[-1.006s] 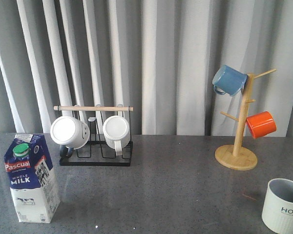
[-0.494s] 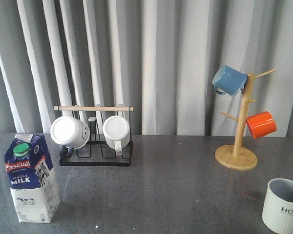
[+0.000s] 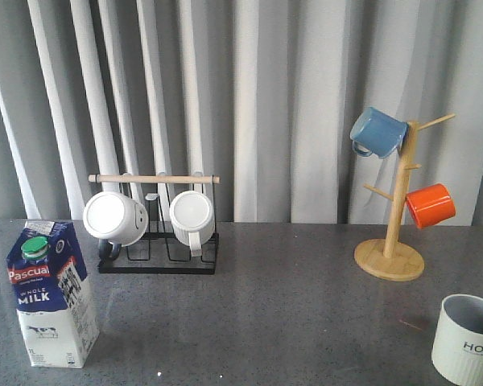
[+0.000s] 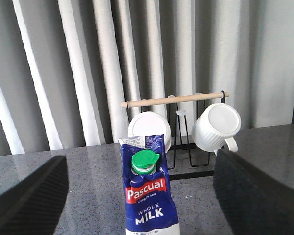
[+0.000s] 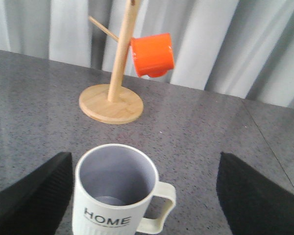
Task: Place milk next to cup
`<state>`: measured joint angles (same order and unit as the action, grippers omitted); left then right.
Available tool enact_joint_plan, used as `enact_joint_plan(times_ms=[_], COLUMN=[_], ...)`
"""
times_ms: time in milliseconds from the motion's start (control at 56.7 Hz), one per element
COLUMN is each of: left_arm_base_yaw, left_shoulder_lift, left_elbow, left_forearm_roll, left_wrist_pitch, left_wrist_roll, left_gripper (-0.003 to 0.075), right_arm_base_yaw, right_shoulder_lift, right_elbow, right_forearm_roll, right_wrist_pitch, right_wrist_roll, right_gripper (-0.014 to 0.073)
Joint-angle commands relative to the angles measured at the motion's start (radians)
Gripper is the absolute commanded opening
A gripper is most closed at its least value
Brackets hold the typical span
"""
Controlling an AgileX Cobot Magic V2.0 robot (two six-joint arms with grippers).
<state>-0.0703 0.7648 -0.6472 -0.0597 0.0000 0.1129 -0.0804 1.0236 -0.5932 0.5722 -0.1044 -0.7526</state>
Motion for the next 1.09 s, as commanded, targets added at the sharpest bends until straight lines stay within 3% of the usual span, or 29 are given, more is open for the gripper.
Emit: enact_joint_plan(times_ms=[0,282,371,512,724,847,1076], left_arm_base_yaw=[-0.002,-0.002,-0.002,-0.002,-0.002,-0.002,-0.002], left_shoulder_lift=[0.0,0.0,0.0,0.0,0.0,0.0,0.0], left_elbow=[-0.035,-0.035,-0.035,-0.035,-0.035,-0.035,-0.035], left_forearm_roll=[-0.008,-0.008,-0.008,-0.008,-0.008,-0.008,-0.008], left_wrist_pitch=[-0.062,-0.062,-0.062,-0.062,-0.062,-0.062,-0.062], left_wrist_roll=[-0.004,-0.004,-0.004,-0.003,-0.003,-0.003,-0.003], left_gripper=[0.0587,0.0587,0.0587,0.0587,0.0587,0.0587,0.0587], right_arm_base_yaw=[-0.055,-0.16,-0.186,-0.223,-0.324,-0.375,-0.418], right_shoulder_lift=[0.014,0.187,0.223,0.248,0.244,0.251,0.353], right_elbow=[-0.031,-0.031,-0.031,-0.015,0.165,0.236,0.234], right_forearm_roll=[-0.144,-0.733,-0.872,-1.013,-1.055,-1.051,-0.992], right_wrist_pitch=[-0.072,-0.093,-0.093,-0.113,-0.47,-0.718,-0.798], right_wrist_roll=[0.183,0.753,0.909,1.048,1.013,0.92,0.878], right_gripper=[0.0593,0.0593,0.0593,0.0593,0.0593,0.0593,0.0593])
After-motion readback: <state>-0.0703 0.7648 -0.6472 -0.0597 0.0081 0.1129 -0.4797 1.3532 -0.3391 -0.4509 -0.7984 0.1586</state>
